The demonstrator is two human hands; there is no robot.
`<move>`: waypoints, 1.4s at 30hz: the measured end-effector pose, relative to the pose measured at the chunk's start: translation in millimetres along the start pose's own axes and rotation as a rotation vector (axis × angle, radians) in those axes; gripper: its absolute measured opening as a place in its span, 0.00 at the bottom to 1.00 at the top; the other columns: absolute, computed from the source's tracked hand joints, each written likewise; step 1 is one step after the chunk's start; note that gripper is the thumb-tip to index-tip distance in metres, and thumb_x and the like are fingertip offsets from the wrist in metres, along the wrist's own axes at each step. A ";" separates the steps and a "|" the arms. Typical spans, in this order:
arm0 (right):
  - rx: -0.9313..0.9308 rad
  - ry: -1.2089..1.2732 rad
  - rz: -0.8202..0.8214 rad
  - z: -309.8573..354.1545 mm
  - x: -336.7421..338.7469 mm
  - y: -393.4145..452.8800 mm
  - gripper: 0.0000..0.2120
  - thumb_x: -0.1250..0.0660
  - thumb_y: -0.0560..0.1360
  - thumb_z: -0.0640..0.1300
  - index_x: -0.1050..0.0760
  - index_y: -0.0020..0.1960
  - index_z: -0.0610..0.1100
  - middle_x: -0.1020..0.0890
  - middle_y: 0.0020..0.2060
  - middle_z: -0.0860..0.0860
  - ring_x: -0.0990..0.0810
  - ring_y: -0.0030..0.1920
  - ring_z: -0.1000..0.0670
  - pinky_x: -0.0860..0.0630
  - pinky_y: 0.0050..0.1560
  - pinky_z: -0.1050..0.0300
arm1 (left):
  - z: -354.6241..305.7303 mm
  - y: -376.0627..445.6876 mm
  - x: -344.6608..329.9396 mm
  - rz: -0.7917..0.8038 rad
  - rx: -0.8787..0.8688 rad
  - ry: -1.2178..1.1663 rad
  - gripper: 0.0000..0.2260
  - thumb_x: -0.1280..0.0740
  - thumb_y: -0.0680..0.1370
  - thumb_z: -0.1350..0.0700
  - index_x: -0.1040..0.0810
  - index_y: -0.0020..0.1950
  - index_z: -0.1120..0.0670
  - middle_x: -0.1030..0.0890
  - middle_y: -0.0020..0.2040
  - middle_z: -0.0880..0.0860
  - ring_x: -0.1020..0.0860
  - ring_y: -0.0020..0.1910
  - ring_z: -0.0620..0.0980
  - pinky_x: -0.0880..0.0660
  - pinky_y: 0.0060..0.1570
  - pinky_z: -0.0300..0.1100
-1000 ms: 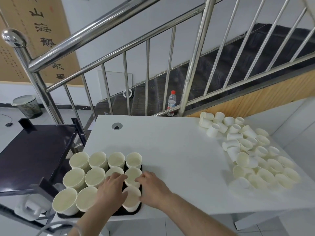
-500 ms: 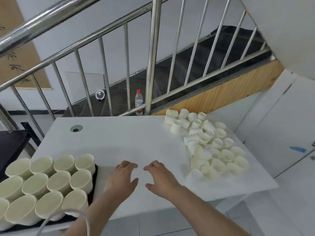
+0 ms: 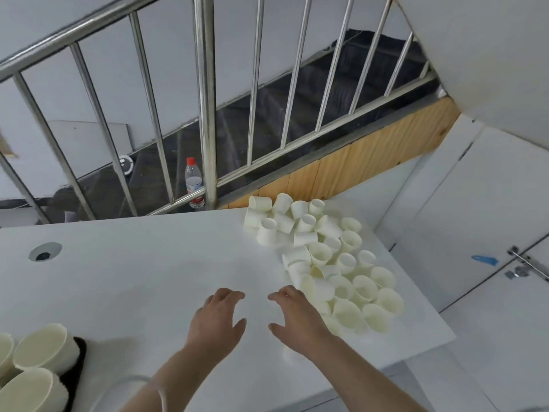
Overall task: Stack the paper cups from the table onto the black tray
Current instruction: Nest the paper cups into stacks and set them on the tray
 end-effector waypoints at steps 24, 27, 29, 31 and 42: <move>-0.132 -0.130 0.026 -82.9 30.7 261.4 0.29 0.35 0.77 0.49 0.42 0.75 0.49 0.39 0.72 0.52 0.37 0.69 0.47 0.27 0.57 0.53 | 44.1 205.2 -13.2 -0.022 0.093 -0.076 0.22 0.37 0.78 0.49 0.35 0.71 0.45 0.32 0.67 0.43 0.29 0.63 0.44 0.27 0.56 0.38; -0.119 -0.168 0.037 -85.4 26.5 279.6 0.29 0.34 0.77 0.49 0.41 0.74 0.49 0.39 0.72 0.52 0.38 0.69 0.47 0.27 0.57 0.53 | 53.9 201.8 -15.8 -0.022 0.104 -0.087 0.22 0.36 0.78 0.49 0.34 0.71 0.45 0.32 0.66 0.42 0.29 0.63 0.44 0.27 0.55 0.37; -0.106 -0.167 0.057 -86.6 21.0 290.7 0.28 0.35 0.78 0.49 0.40 0.74 0.49 0.38 0.71 0.52 0.37 0.68 0.46 0.26 0.57 0.52 | 64.4 201.2 -17.6 -0.021 0.123 -0.087 0.21 0.36 0.78 0.49 0.34 0.71 0.45 0.32 0.66 0.41 0.29 0.62 0.43 0.27 0.54 0.36; -0.100 -0.150 0.076 -86.8 15.5 295.8 0.25 0.35 0.78 0.49 0.37 0.73 0.50 0.36 0.70 0.52 0.36 0.67 0.46 0.26 0.56 0.51 | 72.4 201.1 -20.2 -0.016 0.144 -0.093 0.21 0.36 0.78 0.49 0.34 0.71 0.45 0.31 0.66 0.42 0.29 0.63 0.43 0.27 0.55 0.36; -0.267 0.593 -0.093 -100.2 15.6 290.6 0.14 0.33 0.76 0.49 0.21 0.61 0.48 0.21 0.55 0.55 0.22 0.56 0.53 0.24 0.58 0.56 | 73.0 222.0 -32.7 -0.013 0.216 -0.268 0.31 0.30 0.74 0.45 0.39 0.73 0.45 0.34 0.69 0.43 0.29 0.64 0.42 0.26 0.56 0.37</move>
Point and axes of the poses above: each hand's wrist, its own y-axis towards the middle knuckle, its own x-axis out of the back of the hand, z = x × y, the point moved 8 cm from there along y, towards the middle knuckle
